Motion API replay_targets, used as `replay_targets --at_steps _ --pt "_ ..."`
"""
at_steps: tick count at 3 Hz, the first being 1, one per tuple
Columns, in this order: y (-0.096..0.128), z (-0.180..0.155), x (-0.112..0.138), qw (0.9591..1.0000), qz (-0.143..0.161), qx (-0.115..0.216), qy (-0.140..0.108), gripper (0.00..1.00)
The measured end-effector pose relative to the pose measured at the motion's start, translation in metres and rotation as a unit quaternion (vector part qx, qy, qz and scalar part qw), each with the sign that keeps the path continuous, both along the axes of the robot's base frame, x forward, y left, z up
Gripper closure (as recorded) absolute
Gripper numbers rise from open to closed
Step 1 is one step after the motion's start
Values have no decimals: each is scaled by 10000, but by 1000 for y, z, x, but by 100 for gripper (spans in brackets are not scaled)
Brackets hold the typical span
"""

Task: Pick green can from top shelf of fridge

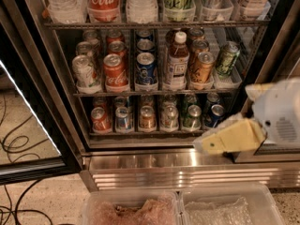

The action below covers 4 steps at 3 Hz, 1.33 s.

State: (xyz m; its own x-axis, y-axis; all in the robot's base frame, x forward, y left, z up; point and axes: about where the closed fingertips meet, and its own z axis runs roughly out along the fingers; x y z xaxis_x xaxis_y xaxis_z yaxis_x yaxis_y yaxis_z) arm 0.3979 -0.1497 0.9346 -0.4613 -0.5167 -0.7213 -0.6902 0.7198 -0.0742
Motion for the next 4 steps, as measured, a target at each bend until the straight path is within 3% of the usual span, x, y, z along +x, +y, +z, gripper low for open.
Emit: replay_targets --at_steps 1,2,3,4 --pt "-4 -23 -8 9982 -441 400 98 0" --pt "-4 -23 -8 9982 -442 400 97 0" --pt "-1 -21 -1 9951 -717 661 -173 0" --pt "14 -48 -16 9897 -1123 708 -527 0"
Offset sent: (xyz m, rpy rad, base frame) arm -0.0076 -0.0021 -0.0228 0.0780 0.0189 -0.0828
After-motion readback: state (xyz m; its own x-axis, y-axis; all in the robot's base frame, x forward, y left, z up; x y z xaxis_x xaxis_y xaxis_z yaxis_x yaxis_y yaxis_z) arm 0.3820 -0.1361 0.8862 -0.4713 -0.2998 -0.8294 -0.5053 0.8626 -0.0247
